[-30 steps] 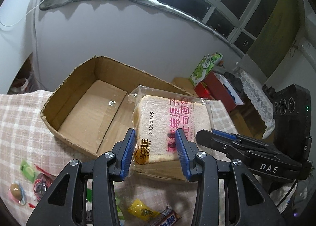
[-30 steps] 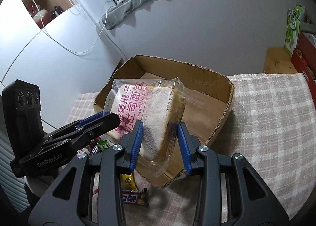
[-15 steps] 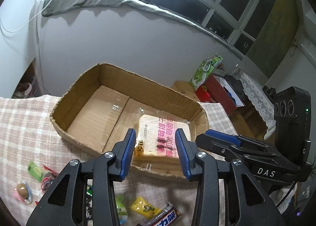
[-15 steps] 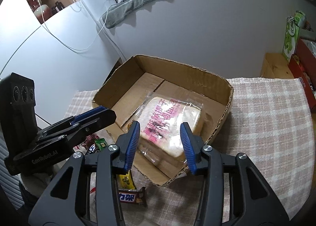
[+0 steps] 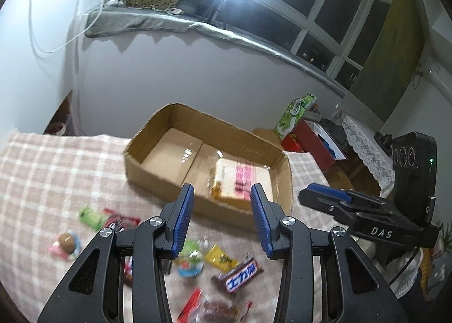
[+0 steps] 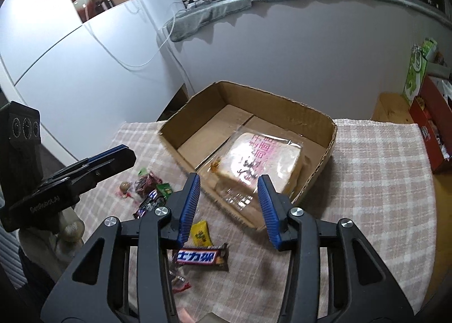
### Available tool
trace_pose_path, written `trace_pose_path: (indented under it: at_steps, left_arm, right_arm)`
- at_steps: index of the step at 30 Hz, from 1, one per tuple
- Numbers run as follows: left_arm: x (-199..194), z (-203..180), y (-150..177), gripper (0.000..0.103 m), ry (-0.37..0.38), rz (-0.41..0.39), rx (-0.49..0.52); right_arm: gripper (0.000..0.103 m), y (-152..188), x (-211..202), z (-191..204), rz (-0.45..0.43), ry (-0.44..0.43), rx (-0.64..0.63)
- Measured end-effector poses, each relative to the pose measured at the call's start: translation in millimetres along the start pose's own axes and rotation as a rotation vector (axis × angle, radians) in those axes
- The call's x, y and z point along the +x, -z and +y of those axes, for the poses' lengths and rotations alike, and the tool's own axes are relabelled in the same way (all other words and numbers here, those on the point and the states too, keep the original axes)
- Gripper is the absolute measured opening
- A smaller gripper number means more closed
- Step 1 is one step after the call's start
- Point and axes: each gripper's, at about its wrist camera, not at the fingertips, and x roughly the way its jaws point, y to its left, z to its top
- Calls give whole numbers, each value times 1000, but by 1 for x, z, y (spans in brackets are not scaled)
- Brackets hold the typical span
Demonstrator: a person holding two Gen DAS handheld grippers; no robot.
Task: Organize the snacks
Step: 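Carry the bread slice into the cardboard box and open the left tool, then grasp the dark candy bag with the left tool while the right tool grasps the pink candy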
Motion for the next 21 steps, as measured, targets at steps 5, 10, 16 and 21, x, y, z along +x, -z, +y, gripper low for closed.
trace_pose_path:
  at_steps: [5, 10, 16, 21]
  left_arm:
    - [-25, 8, 19, 40, -26, -18, 3]
    - [-47, 24, 44, 41, -69, -21, -16]
    - [-64, 37, 74, 45, -128, -20, -49]
    - [-57, 31, 96, 47, -118, 28, -49]
  right_arm:
    - [44, 15, -15, 17, -1, -3, -33]
    - [44, 39, -25, 31, 10, -3, -72]
    - [59, 77, -28, 45, 40, 23, -140]
    - [62, 110, -23, 54, 79, 57, -201]
